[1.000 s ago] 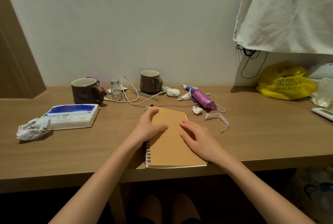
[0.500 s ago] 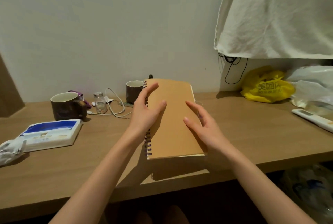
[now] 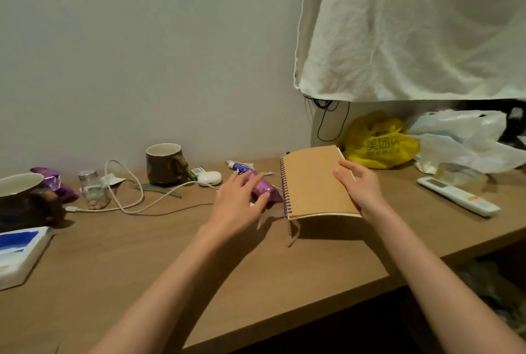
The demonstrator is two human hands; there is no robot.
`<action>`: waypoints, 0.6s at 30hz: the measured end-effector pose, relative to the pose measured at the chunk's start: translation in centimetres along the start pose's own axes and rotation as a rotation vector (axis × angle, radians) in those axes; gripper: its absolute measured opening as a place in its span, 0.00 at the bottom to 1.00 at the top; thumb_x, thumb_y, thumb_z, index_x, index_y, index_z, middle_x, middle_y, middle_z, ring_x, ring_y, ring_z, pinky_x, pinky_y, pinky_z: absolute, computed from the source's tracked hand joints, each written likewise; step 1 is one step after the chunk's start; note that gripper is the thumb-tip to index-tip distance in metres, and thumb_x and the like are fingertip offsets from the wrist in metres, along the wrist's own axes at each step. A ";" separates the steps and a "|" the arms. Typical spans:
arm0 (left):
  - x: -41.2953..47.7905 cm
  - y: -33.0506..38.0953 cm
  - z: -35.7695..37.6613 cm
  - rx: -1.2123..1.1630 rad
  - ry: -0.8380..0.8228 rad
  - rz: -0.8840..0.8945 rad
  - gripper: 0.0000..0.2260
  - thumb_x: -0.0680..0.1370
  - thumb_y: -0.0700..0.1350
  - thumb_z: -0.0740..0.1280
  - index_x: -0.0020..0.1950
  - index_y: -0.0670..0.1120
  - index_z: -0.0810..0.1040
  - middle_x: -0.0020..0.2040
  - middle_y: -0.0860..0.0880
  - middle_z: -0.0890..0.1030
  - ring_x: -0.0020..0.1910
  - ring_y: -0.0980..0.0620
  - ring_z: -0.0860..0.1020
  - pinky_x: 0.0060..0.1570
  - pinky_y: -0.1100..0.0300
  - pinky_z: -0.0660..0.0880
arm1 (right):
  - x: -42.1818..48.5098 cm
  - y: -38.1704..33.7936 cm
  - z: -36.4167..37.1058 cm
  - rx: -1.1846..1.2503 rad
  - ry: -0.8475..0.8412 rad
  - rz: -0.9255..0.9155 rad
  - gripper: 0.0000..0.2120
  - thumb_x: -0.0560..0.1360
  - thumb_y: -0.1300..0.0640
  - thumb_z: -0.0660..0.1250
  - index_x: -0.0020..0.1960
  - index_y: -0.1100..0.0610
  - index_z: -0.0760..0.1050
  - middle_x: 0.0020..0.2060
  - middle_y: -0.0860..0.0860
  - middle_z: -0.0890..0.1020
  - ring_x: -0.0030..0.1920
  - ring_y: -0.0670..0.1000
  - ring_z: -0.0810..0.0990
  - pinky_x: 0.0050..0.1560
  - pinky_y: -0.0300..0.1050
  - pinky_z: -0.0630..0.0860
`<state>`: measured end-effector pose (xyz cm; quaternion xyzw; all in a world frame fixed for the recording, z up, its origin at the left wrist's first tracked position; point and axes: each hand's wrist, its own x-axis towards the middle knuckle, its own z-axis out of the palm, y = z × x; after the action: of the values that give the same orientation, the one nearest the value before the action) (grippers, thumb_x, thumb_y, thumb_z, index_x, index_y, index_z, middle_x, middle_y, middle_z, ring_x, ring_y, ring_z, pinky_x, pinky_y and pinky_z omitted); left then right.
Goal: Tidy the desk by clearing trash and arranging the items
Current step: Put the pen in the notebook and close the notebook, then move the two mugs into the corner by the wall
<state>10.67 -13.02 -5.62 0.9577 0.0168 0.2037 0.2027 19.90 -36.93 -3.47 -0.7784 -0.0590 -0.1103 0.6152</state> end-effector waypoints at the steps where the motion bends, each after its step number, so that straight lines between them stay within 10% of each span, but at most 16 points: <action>1: 0.0 -0.1 0.7 0.053 -0.029 -0.003 0.26 0.77 0.63 0.54 0.74 0.58 0.59 0.76 0.51 0.60 0.76 0.49 0.53 0.73 0.45 0.52 | 0.9 0.8 -0.1 -0.015 0.020 0.023 0.19 0.76 0.55 0.69 0.66 0.54 0.74 0.64 0.55 0.75 0.62 0.55 0.74 0.62 0.57 0.74; 11: -0.3 -0.8 3.3 0.189 -0.060 0.055 0.33 0.72 0.72 0.49 0.75 0.62 0.52 0.77 0.53 0.54 0.77 0.50 0.47 0.74 0.45 0.42 | 6.9 5.5 -0.2 -0.248 -0.006 0.037 0.17 0.73 0.53 0.72 0.60 0.55 0.78 0.65 0.55 0.75 0.65 0.56 0.72 0.62 0.50 0.70; 18: -0.2 -1.3 3.9 0.190 -0.024 0.081 0.30 0.74 0.67 0.47 0.75 0.62 0.51 0.77 0.53 0.55 0.77 0.49 0.50 0.75 0.46 0.45 | 7.6 5.9 0.4 -0.892 0.071 -0.069 0.14 0.75 0.44 0.66 0.58 0.47 0.80 0.57 0.52 0.81 0.57 0.56 0.78 0.48 0.48 0.75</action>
<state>12.08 -13.28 -9.45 0.9748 -0.0049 0.1977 0.1030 28.63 -38.29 -7.25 -0.9609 -0.0106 -0.1722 0.2168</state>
